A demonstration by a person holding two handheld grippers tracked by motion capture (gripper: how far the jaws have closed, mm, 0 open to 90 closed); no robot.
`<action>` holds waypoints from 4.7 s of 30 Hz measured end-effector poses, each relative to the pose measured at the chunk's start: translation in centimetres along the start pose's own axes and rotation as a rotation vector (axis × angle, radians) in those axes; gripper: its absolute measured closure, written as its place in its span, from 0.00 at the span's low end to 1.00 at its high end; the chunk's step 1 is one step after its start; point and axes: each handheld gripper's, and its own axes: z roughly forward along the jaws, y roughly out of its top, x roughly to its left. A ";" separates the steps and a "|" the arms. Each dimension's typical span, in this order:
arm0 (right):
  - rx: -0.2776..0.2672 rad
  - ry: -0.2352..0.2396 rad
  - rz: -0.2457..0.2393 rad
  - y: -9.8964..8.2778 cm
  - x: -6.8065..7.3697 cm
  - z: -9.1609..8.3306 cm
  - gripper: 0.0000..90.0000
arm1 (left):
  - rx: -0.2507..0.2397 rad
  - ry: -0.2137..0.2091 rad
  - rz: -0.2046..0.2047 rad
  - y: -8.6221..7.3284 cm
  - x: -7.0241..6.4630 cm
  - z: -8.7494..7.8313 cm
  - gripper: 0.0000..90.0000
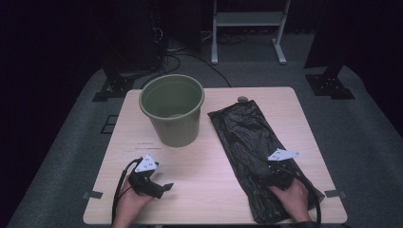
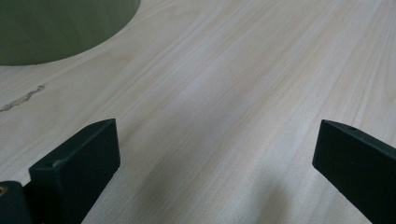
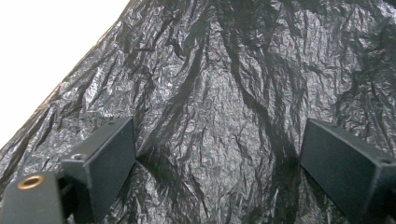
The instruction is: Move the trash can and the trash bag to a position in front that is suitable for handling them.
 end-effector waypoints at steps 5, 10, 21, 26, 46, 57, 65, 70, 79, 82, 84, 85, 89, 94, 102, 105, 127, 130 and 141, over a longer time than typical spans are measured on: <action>0.000 0.000 0.000 0.0 0.0 0.0 0.10 | -0.025 -0.015 -0.030 0.7 0.5 -0.8 0.00; 0.000 0.000 0.000 0.0 0.0 0.0 0.10 | -0.020 -0.008 -0.020 1.4 0.7 -1.4 0.00; 0.000 0.000 -0.001 0.0 0.0 0.0 0.10 | -0.077 0.004 -0.028 4.2 1.8 -4.0 0.00; 0.000 0.000 0.000 0.0 0.0 0.0 0.10 | -0.092 0.011 -0.024 5.2 2.2 -4.8 0.00; 0.000 0.000 -0.001 0.0 0.0 0.0 0.10 | -0.129 0.048 -0.008 9.9 4.1 -7.7 0.00; 0.000 0.000 0.001 0.0 0.0 0.0 0.10 | -0.142 0.073 -0.003 12.6 6.2 -8.9 0.00; 0.000 0.000 0.000 0.0 0.0 0.0 0.10 | -0.145 0.091 0.005 14.5 7.8 -8.9 0.00; 0.000 0.000 0.000 0.0 0.0 0.0 0.10 | -0.146 0.099 0.003 15.2 8.6 -8.8 0.00; 0.000 0.000 0.001 0.0 0.0 0.0 0.10 | -0.137 0.125 -0.014 16.6 10.9 -8.4 0.00; 0.000 0.000 0.001 0.0 0.0 0.0 0.10 | -0.129 0.121 -0.021 16.8 11.3 -8.2 0.00; -0.001 0.000 0.000 0.0 0.0 0.0 0.10 | -0.116 0.126 -0.023 16.8 11.7 -8.0 0.00; -0.001 0.000 0.001 0.0 0.0 0.0 0.10 | -0.120 0.118 -0.035 16.8 12.2 -7.7 0.00; -0.001 0.000 0.000 0.0 0.0 0.0 0.10 | -0.092 0.121 -0.051 16.7 13.1 -7.1 0.00; -0.001 -0.001 0.000 0.0 0.0 0.0 0.10 | -0.065 0.118 -0.073 16.4 14.2 -6.0 0.00; -0.001 0.000 -0.002 0.0 0.0 0.0 0.10 | -0.060 0.113 -0.093 16.2 14.4 -5.9 0.00; -0.001 0.000 -0.001 0.0 0.0 0.0 0.10 | -0.058 0.109 -0.086 16.3 14.0 -5.8 0.00; 0.000 -0.001 0.000 0.0 0.0 0.0 0.10 | -0.094 0.019 -0.003 15.4 8.2 -5.9 0.00; 0.000 -0.001 0.000 0.0 0.0 0.0 0.10 | -0.098 0.014 0.009 15.3 7.2 -6.0 0.00; 0.000 0.000 0.001 0.0 0.0 0.0 0.10 | -0.113 -0.006 0.031 14.9 4.3 -6.1 0.00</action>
